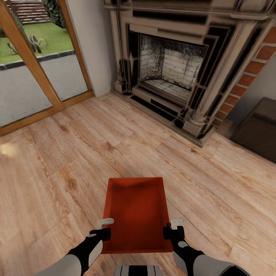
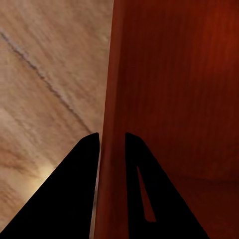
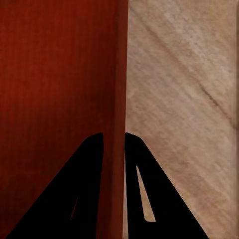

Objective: Move the two storage containers from the living room to the garage. In the garage, place one container on the floor and stack the other container on top of it (either order is fine).

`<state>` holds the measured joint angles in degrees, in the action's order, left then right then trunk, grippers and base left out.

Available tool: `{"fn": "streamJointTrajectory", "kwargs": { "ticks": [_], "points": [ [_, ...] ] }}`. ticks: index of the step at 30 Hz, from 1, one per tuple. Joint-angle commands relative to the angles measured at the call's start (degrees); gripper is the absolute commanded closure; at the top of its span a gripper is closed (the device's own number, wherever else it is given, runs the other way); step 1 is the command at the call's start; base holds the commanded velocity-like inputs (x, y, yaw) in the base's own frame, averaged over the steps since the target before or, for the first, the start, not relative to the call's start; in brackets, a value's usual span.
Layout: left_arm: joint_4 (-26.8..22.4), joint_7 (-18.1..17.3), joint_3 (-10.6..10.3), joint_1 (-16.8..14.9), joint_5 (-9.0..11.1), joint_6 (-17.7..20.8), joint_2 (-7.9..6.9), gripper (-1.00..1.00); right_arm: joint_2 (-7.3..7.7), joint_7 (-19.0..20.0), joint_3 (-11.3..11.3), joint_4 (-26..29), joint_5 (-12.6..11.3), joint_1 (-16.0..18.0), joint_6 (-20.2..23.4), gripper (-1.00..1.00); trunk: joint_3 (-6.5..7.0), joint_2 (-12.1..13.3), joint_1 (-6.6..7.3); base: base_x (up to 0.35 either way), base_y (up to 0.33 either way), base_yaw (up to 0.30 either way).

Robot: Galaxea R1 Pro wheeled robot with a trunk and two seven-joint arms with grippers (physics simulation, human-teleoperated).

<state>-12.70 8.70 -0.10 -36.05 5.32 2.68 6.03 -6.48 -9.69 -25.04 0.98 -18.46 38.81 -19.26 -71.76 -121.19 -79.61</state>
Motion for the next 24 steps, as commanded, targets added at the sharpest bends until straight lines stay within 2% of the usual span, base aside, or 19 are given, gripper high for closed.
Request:
{"fn": "streamJointTrajectory", "kwargs": {
  "ticks": [1, 9, 24],
  "points": [
    [-0.1, 0.6, 0.2, 0.0, 0.0, 0.3, -0.04, 1.0, -0.04, -0.3, 0.3, -0.1, -1.4, 0.0, -0.4, 1.0, 0.15, 0.4, 0.23, 0.0, 0.0, 0.0],
    [-0.1, 0.6, 0.2, 0.0, 0.0, 0.3, -0.05, 1.0, -0.41, -0.5, 0.3, -0.1, -1.5, 0.0, -0.4, 1.0, 1.59, 3.6, 1.99, 0.0, 0.0, 0.0],
    [-0.1, 0.6, 0.3, 0.0, 0.1, 0.3, -0.14, 1.0, -0.13, -0.4, 0.5, -0.1, -1.9, 0.0, -0.3, 1.0, 4.28, 9.6, 5.28, 0.0, 0.0, 0.0]
  ]
}}
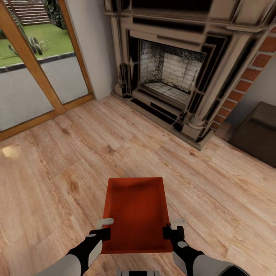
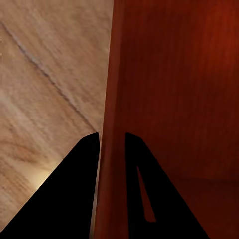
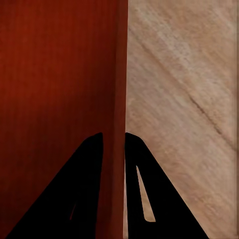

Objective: Move the two storage containers from the living room to the garage. In the garage, place one container on the floor and stack the other container on top of it (either order is fine).

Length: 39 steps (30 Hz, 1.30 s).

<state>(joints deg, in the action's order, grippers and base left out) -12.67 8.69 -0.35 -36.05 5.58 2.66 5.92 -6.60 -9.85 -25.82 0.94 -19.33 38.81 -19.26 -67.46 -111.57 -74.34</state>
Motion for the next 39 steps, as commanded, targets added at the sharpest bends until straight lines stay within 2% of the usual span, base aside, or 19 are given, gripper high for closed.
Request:
{"fn": "streamJointTrajectory", "kwargs": {
  "ticks": [1, 36, 39],
  "points": [
    [-0.2, 0.6, 0.5, 0.0, -0.1, 0.3, -0.03, 1.0, -0.03, -0.3, 1.4, -0.1, -1.1, 0.0, -0.3, 1.0, 0.15, 0.4, 0.23, 0.0, 0.0, 0.0],
    [-0.2, 0.6, 0.7, 0.0, 0.1, 0.4, -0.03, 1.0, -0.08, -0.3, 1.4, -0.1, -1.1, 0.0, -0.3, 1.0, 6.44, 14.4, 7.92, 0.0, 0.0, 0.0],
    [-0.2, 0.6, 0.7, 0.0, 0.1, 0.4, -0.03, 1.0, -0.42, -0.3, 1.5, -0.2, -1.1, 0.0, -0.3, 1.0, 6.98, 15.6, 8.58, 0.0, 0.0, 0.0]
  ]
}}
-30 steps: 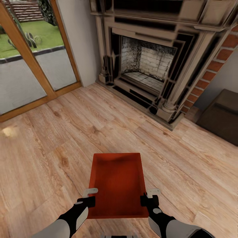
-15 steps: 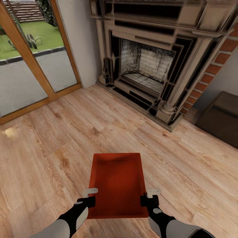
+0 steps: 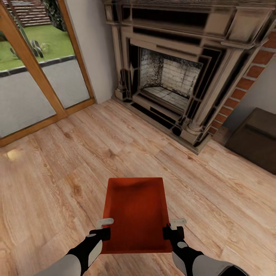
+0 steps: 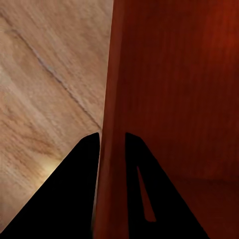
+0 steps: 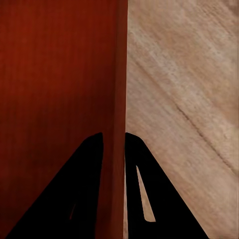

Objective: Move the two storage containers from the living room to the garage. In the garage, place one container on the floor and stack the other container on top of it (either order is fine).

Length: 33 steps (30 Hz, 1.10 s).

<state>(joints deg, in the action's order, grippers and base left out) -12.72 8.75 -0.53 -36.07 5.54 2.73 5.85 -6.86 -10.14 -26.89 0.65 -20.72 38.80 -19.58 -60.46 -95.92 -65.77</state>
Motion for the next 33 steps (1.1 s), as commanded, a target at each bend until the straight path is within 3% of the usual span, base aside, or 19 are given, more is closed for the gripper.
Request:
{"fn": "streamJointTrajectory", "kwargs": {
  "ticks": [1, 33],
  "points": [
    [-0.1, 0.6, 0.9, 0.0, 0.2, 0.3, 0.04, 1.0, -0.21, -0.1, 2.5, 0.1, 0.3, 0.0, 0.0, 1.0, 0.16, 0.4, 0.23, 0.0, 0.0, 0.0],
    [0.0, 0.6, 1.0, 0.0, 0.3, 0.3, -0.12, 1.0, -0.35, -0.1, 2.5, 0.1, 0.4, 0.0, 0.0, 1.0, 5.9, 13.2, 7.26, 0.0, 0.0, 0.0]
  ]
}}
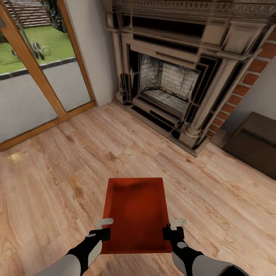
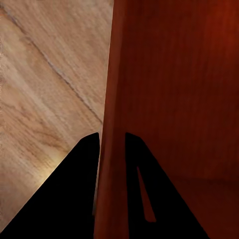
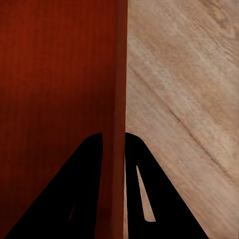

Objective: Move the two storage containers from the living room to the garage. In the garage, place one container on the floor and stack the other container on top of it (either order is fine).

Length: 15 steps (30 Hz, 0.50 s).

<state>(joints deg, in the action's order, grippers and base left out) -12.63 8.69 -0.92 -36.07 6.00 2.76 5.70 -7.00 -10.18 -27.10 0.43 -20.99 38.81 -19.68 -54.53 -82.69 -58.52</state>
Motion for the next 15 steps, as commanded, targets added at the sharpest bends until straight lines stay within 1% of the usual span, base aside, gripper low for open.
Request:
{"fn": "streamJointTrajectory", "kwargs": {
  "ticks": [1, 10, 15],
  "points": [
    [-0.1, 0.6, 1.4, 0.0, -0.1, 0.3, 0.02, 1.0, -0.24, 0.0, 2.7, 0.3, 0.7, 0.0, 0.1, 1.0, 0.15, 0.4, 0.23, 0.0, 0.0, 0.0],
    [-0.1, 0.6, 1.4, 0.0, -0.1, 0.3, 0.08, 1.0, -0.29, -0.1, 2.7, 0.3, 0.9, 0.0, 0.1, 1.0, 1.77, 4.0, 2.21, 0.0, 0.0, 0.0],
    [-0.1, 0.6, 1.4, 0.0, -0.1, 0.3, 0.1, 1.0, -0.3, -0.1, 2.7, 0.3, 0.7, 0.0, 0.0, 1.0, 2.67, 6.0, 3.3, 0.0, 0.0, 0.0]
  ]
}}
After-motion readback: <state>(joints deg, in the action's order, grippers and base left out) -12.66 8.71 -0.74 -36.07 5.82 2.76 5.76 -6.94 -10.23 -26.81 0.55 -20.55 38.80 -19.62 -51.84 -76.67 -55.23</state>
